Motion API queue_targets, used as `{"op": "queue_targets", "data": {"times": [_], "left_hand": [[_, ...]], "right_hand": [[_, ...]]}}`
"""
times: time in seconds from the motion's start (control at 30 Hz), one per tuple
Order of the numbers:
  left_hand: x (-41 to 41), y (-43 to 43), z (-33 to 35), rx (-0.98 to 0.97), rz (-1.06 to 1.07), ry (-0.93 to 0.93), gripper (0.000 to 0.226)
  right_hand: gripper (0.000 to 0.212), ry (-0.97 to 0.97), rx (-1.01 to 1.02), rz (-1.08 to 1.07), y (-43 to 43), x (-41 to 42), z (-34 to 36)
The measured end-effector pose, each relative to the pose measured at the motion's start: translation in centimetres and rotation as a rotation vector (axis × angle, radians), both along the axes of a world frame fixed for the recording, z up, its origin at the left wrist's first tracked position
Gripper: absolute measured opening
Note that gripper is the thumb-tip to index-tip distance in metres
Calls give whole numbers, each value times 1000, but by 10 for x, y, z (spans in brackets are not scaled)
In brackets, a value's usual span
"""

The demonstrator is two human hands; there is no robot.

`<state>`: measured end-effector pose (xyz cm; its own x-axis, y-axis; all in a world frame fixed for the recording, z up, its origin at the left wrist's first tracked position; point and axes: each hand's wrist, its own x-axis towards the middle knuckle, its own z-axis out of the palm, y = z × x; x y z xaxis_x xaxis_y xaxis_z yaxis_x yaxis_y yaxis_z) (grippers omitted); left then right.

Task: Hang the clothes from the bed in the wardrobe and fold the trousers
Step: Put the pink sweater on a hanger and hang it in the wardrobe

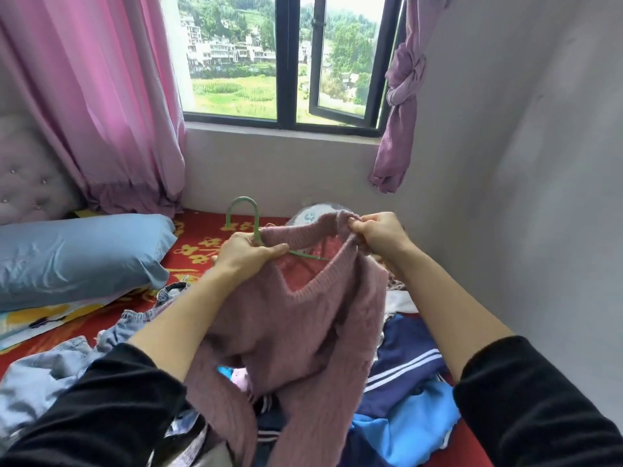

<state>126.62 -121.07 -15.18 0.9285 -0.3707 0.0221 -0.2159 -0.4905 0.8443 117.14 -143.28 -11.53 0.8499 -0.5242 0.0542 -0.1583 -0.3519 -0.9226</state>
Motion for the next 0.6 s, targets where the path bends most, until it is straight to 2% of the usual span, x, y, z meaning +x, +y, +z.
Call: {"op": "queue_targets", "data": {"times": [0.17, 0.27, 0.33, 0.37, 0.43, 0.53, 0.6], "left_hand": [[18, -7, 96, -208, 60, -71, 42], [22, -5, 142, -293, 44, -83, 36], [21, -5, 156, -300, 41, -103, 35], [20, -5, 158, -295, 33, -103, 34], [15, -5, 161, -285, -13, -105, 27], [6, 8, 168, -191, -67, -195, 33], [-1, 26, 173, -141, -77, -264, 39]], "right_hand": [[31, -261, -107, 9, 15, 27, 79], [29, -376, -177, 31, 19, 29, 100], [40, -311, -440, 62, 23, 28, 97], [39, -266, -588, 51, 25, 28, 93], [38, -228, -754, -51, 29, 29, 89], [46, -233, -767, -198, 34, 34, 97], [50, -274, -688, -265, 36, 35, 109]]}}
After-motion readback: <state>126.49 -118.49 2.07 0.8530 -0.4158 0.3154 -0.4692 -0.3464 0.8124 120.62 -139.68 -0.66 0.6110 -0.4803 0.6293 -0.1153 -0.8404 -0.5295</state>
